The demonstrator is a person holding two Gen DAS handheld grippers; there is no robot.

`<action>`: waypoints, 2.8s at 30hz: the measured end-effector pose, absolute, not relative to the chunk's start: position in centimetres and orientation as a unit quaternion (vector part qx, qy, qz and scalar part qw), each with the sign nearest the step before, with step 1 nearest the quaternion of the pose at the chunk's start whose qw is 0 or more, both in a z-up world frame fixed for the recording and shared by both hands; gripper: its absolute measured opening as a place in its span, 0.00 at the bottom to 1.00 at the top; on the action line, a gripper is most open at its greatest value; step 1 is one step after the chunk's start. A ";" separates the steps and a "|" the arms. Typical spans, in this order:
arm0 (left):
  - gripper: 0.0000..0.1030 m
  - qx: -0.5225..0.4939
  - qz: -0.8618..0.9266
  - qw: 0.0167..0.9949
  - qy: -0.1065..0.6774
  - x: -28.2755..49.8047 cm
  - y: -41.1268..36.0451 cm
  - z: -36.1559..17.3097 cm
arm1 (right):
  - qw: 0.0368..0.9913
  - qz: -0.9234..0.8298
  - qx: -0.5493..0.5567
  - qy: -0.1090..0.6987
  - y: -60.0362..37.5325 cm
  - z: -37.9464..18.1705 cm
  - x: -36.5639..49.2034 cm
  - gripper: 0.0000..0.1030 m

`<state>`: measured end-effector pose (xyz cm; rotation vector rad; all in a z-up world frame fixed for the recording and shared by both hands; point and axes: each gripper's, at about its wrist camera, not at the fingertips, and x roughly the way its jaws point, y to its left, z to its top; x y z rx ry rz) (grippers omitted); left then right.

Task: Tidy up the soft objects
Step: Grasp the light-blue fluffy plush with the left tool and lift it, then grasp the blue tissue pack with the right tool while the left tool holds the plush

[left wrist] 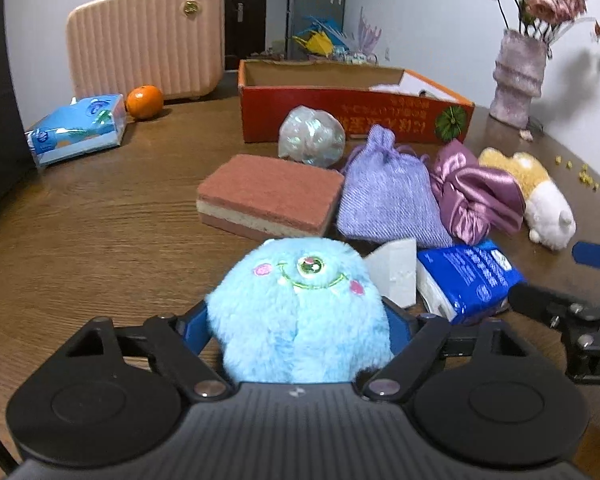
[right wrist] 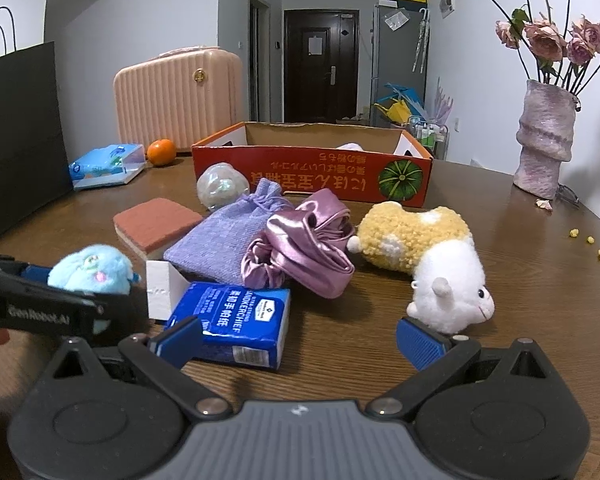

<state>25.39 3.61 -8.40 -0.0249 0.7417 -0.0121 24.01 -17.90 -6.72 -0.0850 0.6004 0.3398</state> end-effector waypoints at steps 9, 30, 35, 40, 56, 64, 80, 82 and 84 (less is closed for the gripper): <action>0.81 -0.053 0.011 0.947 0.316 24.4 6.1 -7.3 | 0.937 0.180 -0.048 0.296 -16.0 -6.8 24.2 1.00; 0.81 -0.073 0.021 0.955 0.288 23.7 7.7 -7.0 | 0.932 0.162 -0.041 0.321 -13.7 -8.0 26.2 0.99; 0.81 -0.073 0.018 0.954 0.290 23.7 7.8 -7.0 | 0.931 0.162 -0.045 0.323 -13.4 -8.4 26.3 0.96; 0.81 -0.074 0.016 0.954 0.290 23.7 7.8 -7.0 | 0.928 0.166 -0.054 0.329 -13.1 -8.7 26.4 0.88; 0.81 -0.076 0.017 0.953 0.291 23.7 7.9 -7.1 | 0.931 0.185 -0.039 0.311 -13.7 -8.2 25.4 0.71; 0.81 -0.075 0.021 0.954 0.291 23.7 7.7 -7.0 | 0.937 0.192 -0.037 0.289 -14.4 -7.2 24.0 0.71; 0.81 -0.058 0.014 0.966 0.252 23.5 6.4 -3.8 | 0.957 0.176 -0.035 0.228 -16.7 -3.6 23.9 0.71; 0.81 -0.054 0.014 0.968 0.246 23.6 6.1 -3.3 | 0.959 0.175 -0.032 0.220 -16.9 -3.0 24.0 0.71; 0.81 -0.052 0.012 0.969 0.240 23.8 5.8 -2.8 | 0.961 0.174 -0.031 0.212 -17.1 -2.6 24.2 0.71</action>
